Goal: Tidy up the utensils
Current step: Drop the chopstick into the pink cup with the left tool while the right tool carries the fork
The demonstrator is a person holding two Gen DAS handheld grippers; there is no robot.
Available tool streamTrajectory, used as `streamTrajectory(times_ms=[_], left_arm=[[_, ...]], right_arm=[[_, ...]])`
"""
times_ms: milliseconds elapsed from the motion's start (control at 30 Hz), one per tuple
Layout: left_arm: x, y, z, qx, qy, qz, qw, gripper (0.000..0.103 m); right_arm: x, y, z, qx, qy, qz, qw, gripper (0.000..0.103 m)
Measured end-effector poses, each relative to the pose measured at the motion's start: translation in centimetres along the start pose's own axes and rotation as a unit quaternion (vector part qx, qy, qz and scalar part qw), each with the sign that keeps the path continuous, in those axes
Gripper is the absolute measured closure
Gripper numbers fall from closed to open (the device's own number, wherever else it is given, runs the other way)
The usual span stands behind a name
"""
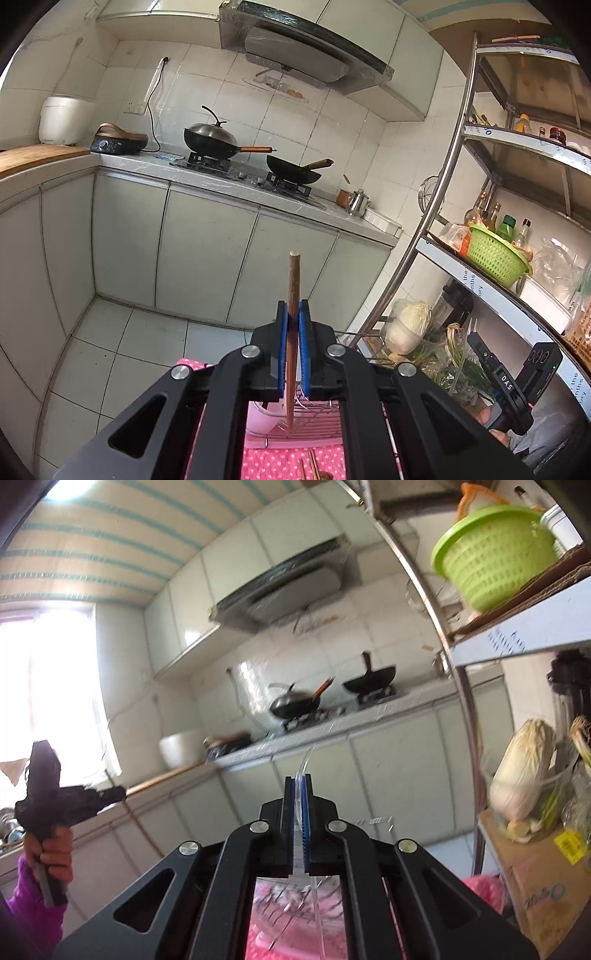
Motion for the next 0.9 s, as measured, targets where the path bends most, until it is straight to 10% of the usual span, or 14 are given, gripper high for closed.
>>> streamTrajectory(times_ms=[367,900], left_arm=[[5.9,2.3,-0.1,0.009,0.027,-0.007,0.9996,0.098],[14.3,-3.3,-2.6,-0.02,0.047,-0.122,0.9912,0.098]], right_arm=[[6.0,-0.2,5.5,0.015,-0.023,0.044,0.999,0.099],[7.0,-6.9,8.0,0.073,-0.047,-0.037,0.996,0.099]])
Point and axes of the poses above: each gripper's, at about its wrist camera, not at the fingertips, and x roughly the way its jaws point, z to its right, y to its top, the point moved 3 cm from there along x, roughly the way its jaws point, and after that the axes turned 10 degrees about -z, right-handed, at the moved point
